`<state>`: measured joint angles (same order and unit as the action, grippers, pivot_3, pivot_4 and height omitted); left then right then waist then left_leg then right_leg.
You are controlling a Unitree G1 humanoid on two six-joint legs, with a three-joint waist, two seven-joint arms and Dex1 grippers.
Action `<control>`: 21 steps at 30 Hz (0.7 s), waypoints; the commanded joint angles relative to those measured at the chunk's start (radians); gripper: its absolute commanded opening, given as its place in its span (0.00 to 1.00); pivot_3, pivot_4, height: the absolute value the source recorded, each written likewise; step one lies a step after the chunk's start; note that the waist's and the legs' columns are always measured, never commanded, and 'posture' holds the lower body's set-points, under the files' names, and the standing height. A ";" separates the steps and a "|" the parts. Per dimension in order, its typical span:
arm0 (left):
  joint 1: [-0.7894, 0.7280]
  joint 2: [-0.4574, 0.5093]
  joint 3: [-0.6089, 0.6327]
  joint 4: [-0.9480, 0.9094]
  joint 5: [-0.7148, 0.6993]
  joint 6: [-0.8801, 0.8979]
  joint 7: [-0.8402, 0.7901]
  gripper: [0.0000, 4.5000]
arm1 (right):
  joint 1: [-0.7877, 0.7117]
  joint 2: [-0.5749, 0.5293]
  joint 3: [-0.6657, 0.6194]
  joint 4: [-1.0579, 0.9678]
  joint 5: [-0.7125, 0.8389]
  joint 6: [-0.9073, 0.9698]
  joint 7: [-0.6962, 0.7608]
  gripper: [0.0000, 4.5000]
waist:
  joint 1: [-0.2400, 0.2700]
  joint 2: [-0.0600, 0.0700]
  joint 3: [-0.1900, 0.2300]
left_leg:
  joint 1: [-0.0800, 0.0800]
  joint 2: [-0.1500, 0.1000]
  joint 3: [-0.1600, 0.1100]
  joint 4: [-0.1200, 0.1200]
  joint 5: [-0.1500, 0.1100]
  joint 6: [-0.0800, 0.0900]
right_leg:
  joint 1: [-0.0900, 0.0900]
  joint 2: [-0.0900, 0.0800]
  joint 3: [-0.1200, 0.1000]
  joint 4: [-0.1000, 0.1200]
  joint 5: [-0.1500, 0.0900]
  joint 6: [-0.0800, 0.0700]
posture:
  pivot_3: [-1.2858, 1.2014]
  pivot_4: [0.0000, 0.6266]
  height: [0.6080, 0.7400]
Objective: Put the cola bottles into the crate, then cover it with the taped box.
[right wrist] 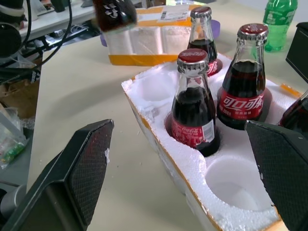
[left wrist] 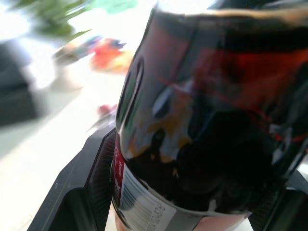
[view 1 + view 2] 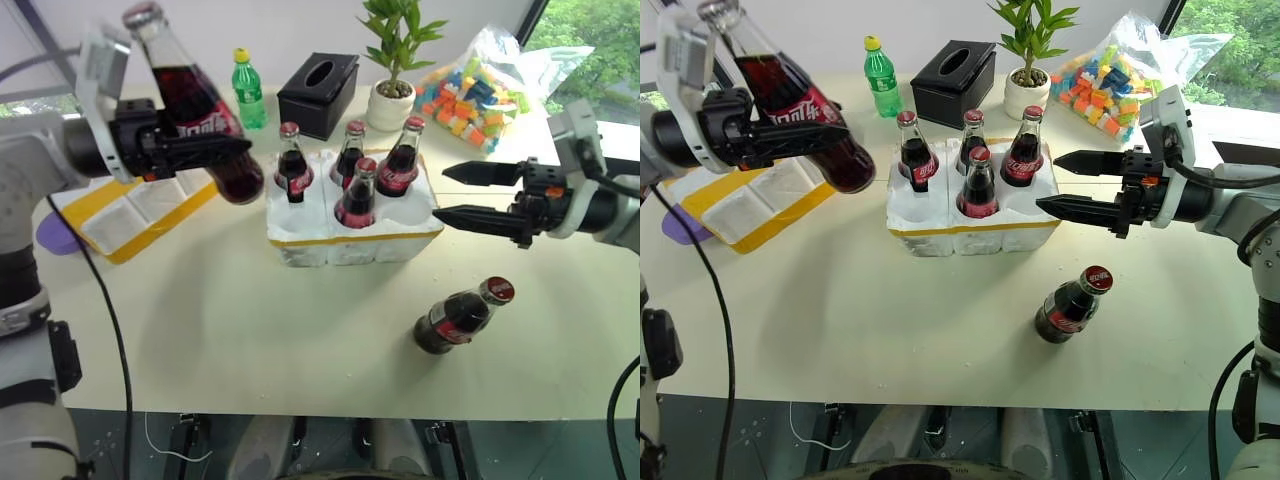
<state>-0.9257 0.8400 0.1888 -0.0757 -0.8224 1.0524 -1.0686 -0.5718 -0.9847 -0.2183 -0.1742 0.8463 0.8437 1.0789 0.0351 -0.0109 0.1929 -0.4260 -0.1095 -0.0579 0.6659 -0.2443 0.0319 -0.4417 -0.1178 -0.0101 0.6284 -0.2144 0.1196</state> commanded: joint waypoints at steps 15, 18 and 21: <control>-0.060 -0.261 -0.242 0.229 0.272 -0.353 -0.009 0.63 | 0.076 -0.002 -0.101 -0.104 0.056 0.029 -0.058 1.00 | 0.002 0.000 0.000 | -0.001 0.000 0.000 0.000 0.001 -0.001 | -0.001 0.000 0.000 0.000 0.000 0.000 | 0.52 0.24 0.94; -0.054 -0.262 -0.246 0.240 0.291 -0.364 -0.017 0.63 | 0.080 -0.005 -0.112 -0.111 0.064 0.037 -0.070 1.00 | 0.002 0.000 0.000 | -0.001 0.000 0.000 0.000 0.000 0.000 | -0.001 0.000 0.000 0.000 0.000 0.000 | 0.52 0.24 0.94; -0.029 -0.252 -0.264 0.252 0.326 -0.390 -0.027 0.63 | 0.082 -0.006 -0.116 -0.114 0.066 0.040 -0.077 1.00 | 0.003 0.000 0.000 | -0.001 0.000 0.000 0.000 0.000 0.000 | -0.001 0.000 0.000 0.000 0.000 0.000 | 0.52 0.24 0.94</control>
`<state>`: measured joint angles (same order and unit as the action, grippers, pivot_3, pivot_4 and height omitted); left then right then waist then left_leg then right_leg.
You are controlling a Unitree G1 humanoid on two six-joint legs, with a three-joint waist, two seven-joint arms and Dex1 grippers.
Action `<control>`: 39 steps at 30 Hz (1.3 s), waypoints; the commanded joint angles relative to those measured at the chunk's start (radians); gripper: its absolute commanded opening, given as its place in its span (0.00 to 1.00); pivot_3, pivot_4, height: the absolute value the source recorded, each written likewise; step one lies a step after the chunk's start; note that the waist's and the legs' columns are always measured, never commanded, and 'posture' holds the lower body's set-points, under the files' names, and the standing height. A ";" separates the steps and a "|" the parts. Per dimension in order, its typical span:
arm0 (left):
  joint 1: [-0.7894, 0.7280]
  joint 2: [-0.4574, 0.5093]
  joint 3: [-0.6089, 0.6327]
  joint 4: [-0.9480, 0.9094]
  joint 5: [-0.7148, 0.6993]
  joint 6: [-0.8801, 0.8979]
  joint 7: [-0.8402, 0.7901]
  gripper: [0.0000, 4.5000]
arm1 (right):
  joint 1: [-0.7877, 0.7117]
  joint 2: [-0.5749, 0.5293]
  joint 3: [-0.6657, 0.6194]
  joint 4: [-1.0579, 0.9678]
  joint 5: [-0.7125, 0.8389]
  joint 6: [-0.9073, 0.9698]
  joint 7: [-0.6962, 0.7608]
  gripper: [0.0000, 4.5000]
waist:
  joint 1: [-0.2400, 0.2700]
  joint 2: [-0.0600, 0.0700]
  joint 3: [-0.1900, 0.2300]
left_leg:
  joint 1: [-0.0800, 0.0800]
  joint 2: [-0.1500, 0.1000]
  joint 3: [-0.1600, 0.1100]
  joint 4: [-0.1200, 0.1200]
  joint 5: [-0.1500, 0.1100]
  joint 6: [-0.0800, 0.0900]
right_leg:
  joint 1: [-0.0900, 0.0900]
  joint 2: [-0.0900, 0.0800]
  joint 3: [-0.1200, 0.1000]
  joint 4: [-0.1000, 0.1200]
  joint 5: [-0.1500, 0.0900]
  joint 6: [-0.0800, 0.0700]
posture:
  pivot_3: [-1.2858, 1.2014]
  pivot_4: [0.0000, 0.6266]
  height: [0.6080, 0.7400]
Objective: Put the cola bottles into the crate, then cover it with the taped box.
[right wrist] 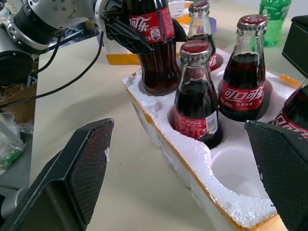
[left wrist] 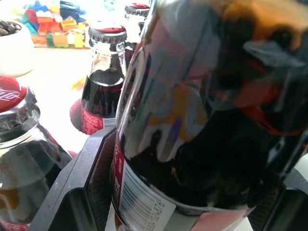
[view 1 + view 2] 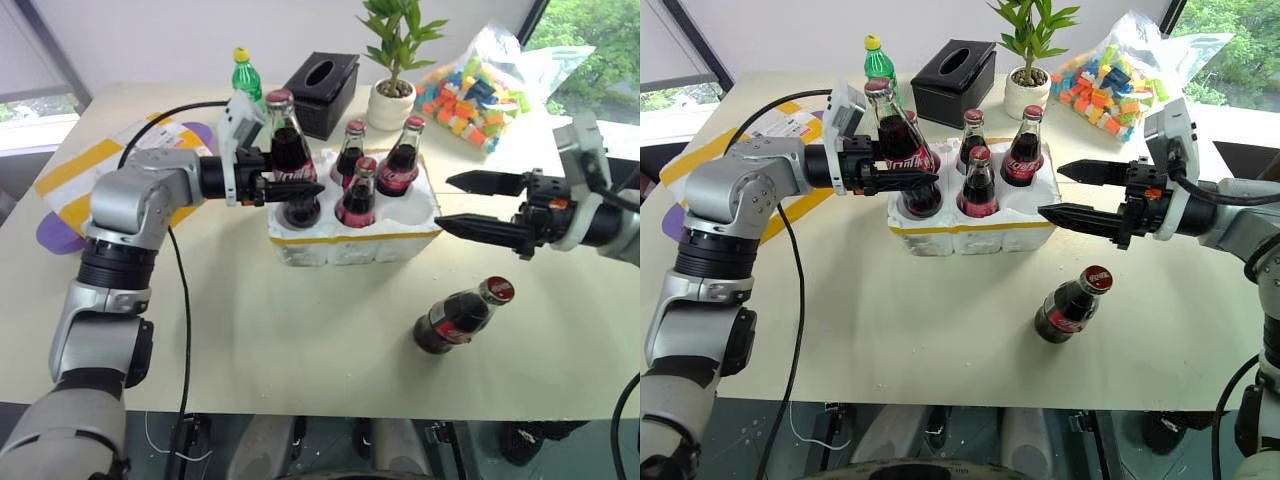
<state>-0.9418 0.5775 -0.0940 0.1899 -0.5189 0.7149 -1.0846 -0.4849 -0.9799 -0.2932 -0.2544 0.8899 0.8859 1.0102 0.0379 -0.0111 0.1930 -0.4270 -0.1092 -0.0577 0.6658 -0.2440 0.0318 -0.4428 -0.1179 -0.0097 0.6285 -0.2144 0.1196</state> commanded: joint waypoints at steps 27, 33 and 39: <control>0.098 0.306 0.212 -0.214 -0.153 0.175 -0.204 0.99 | 0.279 -0.053 -0.262 0.056 -0.184 -0.096 -0.081 1.00 | 0.001 0.001 0.000 | 0.001 0.000 0.000 -0.001 0.000 0.000 | 0.000 0.000 0.000 0.000 0.000 0.000 | 0.52 0.24 0.94; 0.210 0.450 0.242 -0.349 -0.273 0.250 -0.327 0.99 | 0.597 -0.019 -0.478 -0.081 -0.170 -0.066 -0.015 1.00 | -0.001 0.002 -0.001 | 0.003 0.000 0.000 0.000 -0.003 0.004 | 0.003 0.000 0.000 0.000 0.000 0.000 | 0.52 0.24 0.94; 0.318 0.462 0.165 -0.429 -0.210 0.134 -0.362 0.99 | 0.902 0.082 -0.470 -0.306 -0.197 -0.183 0.099 1.00 | -0.001 0.003 -0.002 | 0.010 0.002 0.000 -0.002 -0.003 0.003 | 0.010 0.001 0.000 -0.001 -0.001 -0.001 | 0.52 0.24 0.94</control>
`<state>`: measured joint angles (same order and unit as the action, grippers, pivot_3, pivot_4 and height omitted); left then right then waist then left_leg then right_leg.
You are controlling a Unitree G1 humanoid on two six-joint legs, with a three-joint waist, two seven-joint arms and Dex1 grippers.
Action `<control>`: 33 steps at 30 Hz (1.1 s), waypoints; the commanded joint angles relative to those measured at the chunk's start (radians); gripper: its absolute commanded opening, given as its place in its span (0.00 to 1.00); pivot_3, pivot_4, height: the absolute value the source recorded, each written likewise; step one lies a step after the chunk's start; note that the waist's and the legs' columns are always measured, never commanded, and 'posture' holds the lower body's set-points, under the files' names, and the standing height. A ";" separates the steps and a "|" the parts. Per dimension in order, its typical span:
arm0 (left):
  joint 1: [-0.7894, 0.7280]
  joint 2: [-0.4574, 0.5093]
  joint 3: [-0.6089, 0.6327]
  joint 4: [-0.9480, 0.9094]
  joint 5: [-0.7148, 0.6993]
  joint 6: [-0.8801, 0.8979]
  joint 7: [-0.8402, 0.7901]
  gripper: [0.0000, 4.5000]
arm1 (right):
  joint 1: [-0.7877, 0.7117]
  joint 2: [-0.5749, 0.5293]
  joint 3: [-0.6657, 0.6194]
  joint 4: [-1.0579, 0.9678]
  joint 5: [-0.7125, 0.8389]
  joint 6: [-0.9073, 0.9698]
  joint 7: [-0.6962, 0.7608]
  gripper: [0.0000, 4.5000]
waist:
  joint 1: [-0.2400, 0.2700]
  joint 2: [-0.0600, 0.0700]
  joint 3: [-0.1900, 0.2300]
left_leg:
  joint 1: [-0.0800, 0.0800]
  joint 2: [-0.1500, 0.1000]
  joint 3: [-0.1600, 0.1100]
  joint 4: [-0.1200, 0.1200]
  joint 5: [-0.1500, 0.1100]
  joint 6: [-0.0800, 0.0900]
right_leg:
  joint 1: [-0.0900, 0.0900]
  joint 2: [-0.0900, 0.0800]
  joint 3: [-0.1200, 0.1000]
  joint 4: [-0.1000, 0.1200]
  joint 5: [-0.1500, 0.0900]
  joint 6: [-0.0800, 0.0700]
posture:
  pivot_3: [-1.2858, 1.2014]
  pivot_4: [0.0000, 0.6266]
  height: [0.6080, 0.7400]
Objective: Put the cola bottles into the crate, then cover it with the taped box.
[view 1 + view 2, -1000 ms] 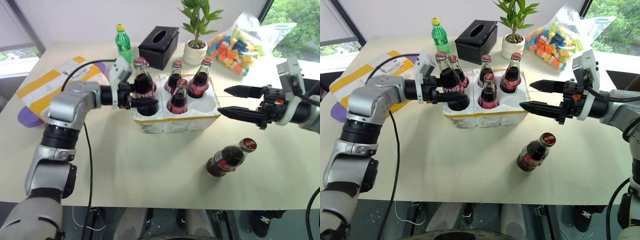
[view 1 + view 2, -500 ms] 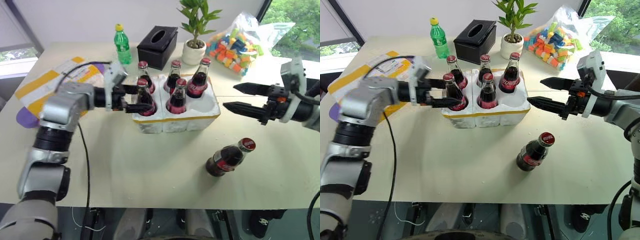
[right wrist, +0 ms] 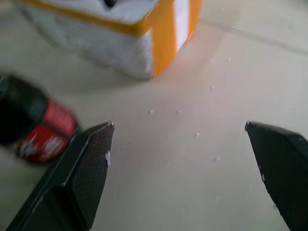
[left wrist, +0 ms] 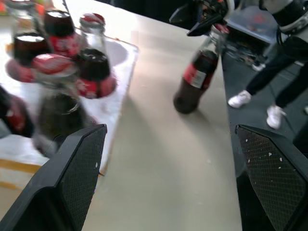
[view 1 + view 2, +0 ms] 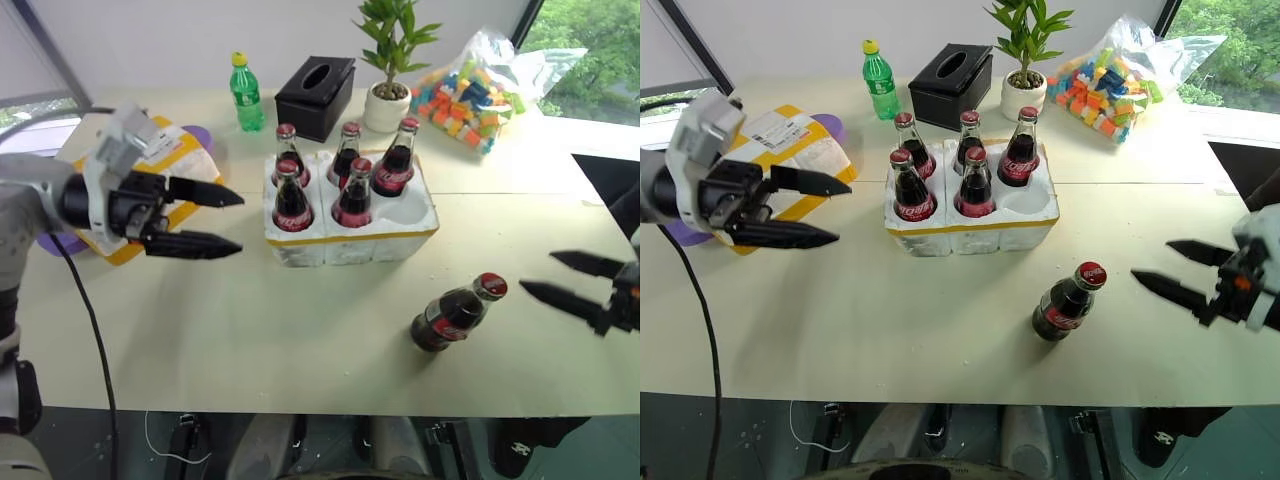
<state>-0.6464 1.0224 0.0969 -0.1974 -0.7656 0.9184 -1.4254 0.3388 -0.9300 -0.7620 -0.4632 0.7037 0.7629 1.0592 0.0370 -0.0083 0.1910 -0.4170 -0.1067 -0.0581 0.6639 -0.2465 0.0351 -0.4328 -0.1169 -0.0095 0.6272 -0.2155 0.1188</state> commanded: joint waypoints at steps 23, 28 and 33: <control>0.007 0.003 -0.074 -0.064 0.037 -0.102 -0.024 0.99 | -0.064 0.165 0.270 -0.084 0.145 -0.036 -0.094 1.00 | 0.001 0.000 0.000 | 0.002 0.000 0.000 -0.001 -0.001 0.002 | 0.005 0.000 0.000 -0.010 -0.001 -0.003 | 0.52 0.24 0.94; 0.001 -0.001 -0.077 -0.061 0.038 -0.107 -0.018 0.99 | -0.080 0.180 0.313 -0.085 0.147 -0.040 -0.123 1.00 | 0.002 0.000 0.000 | 0.002 0.000 0.000 -0.001 -0.001 0.002 | 0.005 0.000 0.000 -0.010 -0.001 -0.003 | 0.52 0.24 0.94; -0.003 -0.007 -0.085 -0.062 0.041 -0.114 -0.009 1.00 | -0.104 0.183 0.311 -0.089 0.187 -0.029 -0.144 0.83 | 0.001 0.000 0.000 | 0.002 0.000 0.000 -0.001 -0.001 0.002 | 0.005 0.000 0.000 -0.010 -0.001 -0.003 | 0.52 0.24 0.94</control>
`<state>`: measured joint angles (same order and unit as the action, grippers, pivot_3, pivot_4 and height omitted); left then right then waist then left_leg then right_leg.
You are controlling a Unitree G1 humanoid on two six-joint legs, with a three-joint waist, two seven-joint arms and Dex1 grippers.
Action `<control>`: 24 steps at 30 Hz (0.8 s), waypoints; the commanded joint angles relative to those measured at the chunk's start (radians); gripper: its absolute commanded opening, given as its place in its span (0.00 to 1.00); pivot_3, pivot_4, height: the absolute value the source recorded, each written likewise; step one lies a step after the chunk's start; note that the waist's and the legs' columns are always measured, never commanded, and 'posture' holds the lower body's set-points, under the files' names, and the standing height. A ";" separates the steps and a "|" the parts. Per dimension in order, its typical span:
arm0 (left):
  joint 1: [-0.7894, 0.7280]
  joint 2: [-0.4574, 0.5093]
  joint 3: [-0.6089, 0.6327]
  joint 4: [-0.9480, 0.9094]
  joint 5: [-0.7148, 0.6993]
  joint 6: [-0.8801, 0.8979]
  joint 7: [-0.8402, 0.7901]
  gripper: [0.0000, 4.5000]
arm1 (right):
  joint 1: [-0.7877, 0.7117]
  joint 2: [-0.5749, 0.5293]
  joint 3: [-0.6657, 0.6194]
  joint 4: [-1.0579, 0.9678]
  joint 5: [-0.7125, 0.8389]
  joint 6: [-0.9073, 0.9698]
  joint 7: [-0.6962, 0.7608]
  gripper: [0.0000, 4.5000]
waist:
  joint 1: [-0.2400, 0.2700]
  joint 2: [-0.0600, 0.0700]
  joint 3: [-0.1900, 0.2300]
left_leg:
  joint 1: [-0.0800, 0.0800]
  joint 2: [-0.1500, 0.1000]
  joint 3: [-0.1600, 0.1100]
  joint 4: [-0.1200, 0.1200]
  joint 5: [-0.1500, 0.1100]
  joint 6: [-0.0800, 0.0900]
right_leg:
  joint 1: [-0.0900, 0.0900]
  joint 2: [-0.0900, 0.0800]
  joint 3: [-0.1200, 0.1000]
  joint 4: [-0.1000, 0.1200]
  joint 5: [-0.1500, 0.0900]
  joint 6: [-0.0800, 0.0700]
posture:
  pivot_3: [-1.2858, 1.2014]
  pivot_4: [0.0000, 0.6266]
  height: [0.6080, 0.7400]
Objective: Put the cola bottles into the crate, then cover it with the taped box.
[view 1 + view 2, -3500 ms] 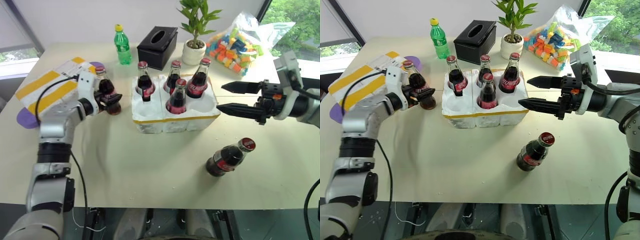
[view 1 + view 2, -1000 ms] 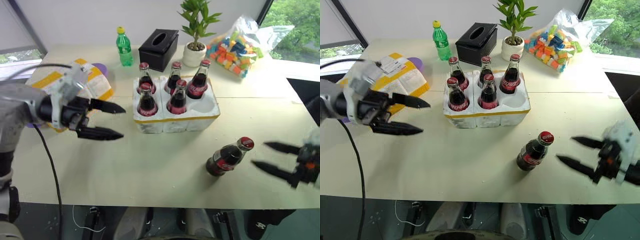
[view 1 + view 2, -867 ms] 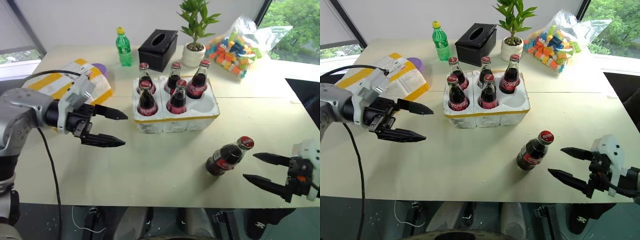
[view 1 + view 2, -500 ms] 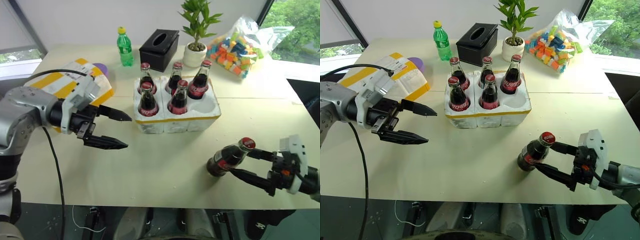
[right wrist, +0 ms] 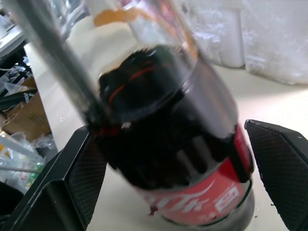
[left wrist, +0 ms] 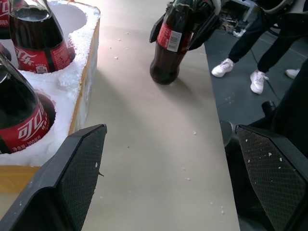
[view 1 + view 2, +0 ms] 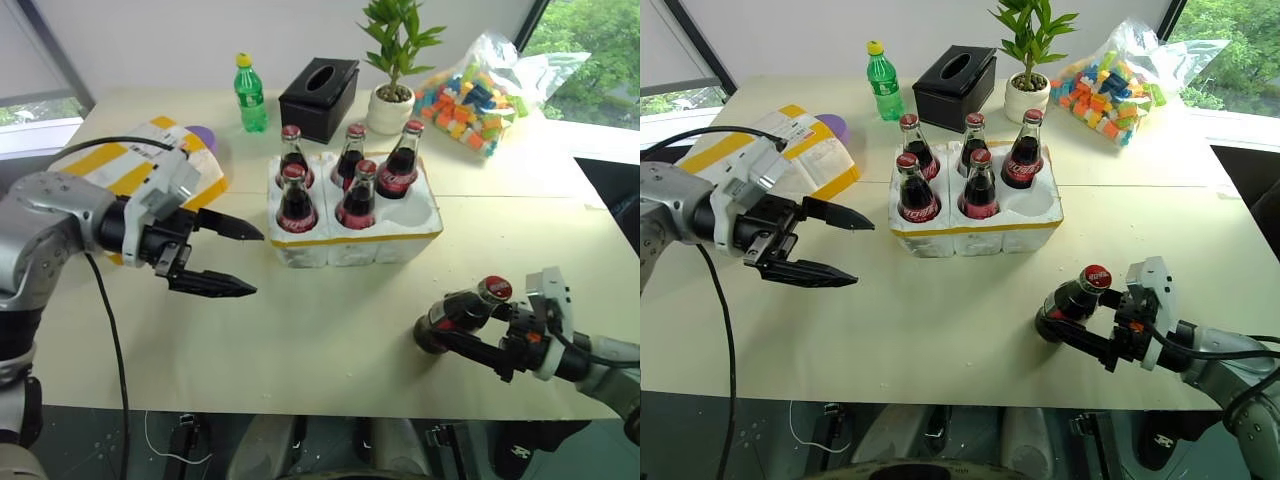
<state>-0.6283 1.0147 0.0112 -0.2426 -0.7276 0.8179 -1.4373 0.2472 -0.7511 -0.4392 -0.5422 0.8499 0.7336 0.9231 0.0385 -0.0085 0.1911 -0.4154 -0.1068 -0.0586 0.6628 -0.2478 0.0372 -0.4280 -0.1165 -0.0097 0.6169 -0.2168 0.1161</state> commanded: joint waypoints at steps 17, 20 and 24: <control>-0.044 -0.021 -0.002 0.000 0.007 -0.018 0.042 1.00 | -0.461 -0.258 -0.190 0.165 0.434 0.151 -0.069 0.58 | -0.002 0.002 0.001 | 0.000 0.001 0.000 -0.002 0.000 0.001 | -0.001 0.000 0.000 0.000 0.000 0.000 | 0.52 0.24 0.94; -0.051 -0.033 0.009 0.004 -0.002 -0.013 0.058 1.00 | -0.659 -0.259 -0.047 0.254 0.341 0.115 -0.079 0.58 | -0.003 0.001 0.002 | -0.002 0.001 0.000 -0.002 0.000 0.001 | -0.002 0.000 -0.001 -0.001 0.000 0.000 | 0.52 0.24 0.94; -0.060 -0.049 0.020 0.011 -0.006 -0.009 0.082 1.00 | -0.827 -0.192 0.145 0.375 0.151 0.056 -0.108 0.58 | -0.009 0.000 0.001 | -0.004 0.000 0.000 -0.001 0.000 0.001 | -0.004 0.000 -0.001 -0.002 0.000 0.000 | 0.52 0.24 0.94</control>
<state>-0.6711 0.9682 -0.0025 -0.2272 -0.7231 0.8165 -1.3675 -0.5230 -0.9717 -0.3421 -0.2129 1.0789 0.8453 0.8362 0.0296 -0.0084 0.1922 -0.4196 -0.1068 -0.0581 0.6617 -0.2479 0.0381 -0.4320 -0.1167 -0.0104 0.6155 -0.2155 0.1179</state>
